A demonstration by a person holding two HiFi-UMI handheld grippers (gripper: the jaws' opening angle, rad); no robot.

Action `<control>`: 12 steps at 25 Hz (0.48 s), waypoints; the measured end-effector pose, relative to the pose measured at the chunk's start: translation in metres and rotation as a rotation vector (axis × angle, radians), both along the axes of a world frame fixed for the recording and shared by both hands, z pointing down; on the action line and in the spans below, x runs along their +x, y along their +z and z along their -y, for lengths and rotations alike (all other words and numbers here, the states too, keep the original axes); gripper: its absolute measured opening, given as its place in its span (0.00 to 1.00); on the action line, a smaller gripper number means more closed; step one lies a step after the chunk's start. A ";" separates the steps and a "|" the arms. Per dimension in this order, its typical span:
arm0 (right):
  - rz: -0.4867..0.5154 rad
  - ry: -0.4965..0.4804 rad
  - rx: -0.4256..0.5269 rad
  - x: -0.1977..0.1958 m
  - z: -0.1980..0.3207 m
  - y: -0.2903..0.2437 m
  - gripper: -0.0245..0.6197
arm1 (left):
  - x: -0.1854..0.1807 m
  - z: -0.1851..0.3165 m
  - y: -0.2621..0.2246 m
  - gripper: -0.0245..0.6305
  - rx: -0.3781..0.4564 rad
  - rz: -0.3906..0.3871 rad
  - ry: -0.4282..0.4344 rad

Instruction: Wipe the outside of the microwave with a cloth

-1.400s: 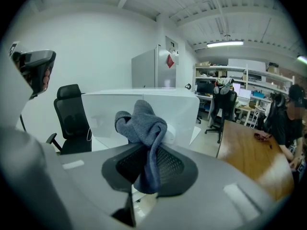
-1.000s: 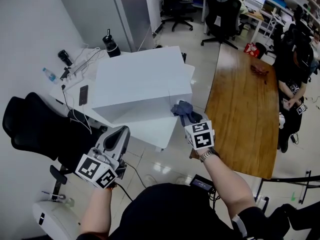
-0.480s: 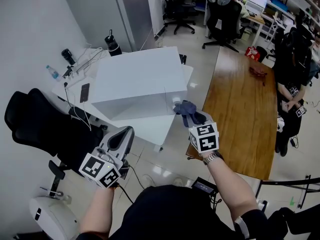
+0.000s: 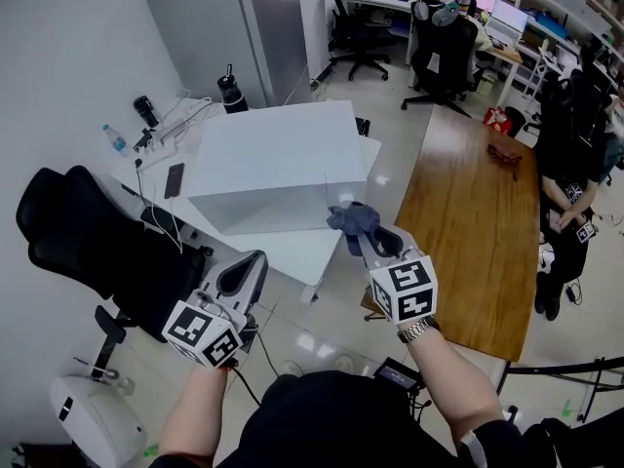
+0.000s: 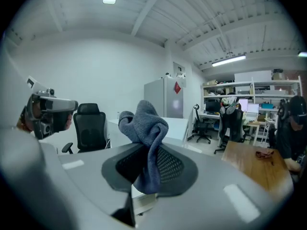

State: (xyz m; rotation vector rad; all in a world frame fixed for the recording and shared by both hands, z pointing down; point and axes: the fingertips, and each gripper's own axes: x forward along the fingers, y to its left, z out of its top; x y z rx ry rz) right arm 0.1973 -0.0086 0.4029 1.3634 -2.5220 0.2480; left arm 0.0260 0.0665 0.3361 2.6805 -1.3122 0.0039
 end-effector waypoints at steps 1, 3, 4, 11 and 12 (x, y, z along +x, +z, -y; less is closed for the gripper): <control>0.006 -0.008 0.013 -0.004 -0.005 -0.007 0.13 | -0.001 -0.001 -0.001 0.04 0.003 -0.001 -0.001; 0.018 -0.023 0.036 -0.012 -0.015 -0.021 0.13 | -0.003 -0.003 -0.004 0.04 0.014 -0.001 0.000; 0.026 -0.030 0.046 -0.017 -0.019 -0.027 0.13 | -0.004 -0.004 -0.006 0.04 0.020 0.000 0.003; 0.055 -0.048 0.083 -0.054 -0.052 -0.056 0.13 | -0.021 -0.019 -0.021 0.04 0.057 0.006 0.038; 0.057 -0.049 0.088 -0.059 -0.057 -0.059 0.13 | -0.025 -0.022 -0.023 0.04 0.063 0.007 0.042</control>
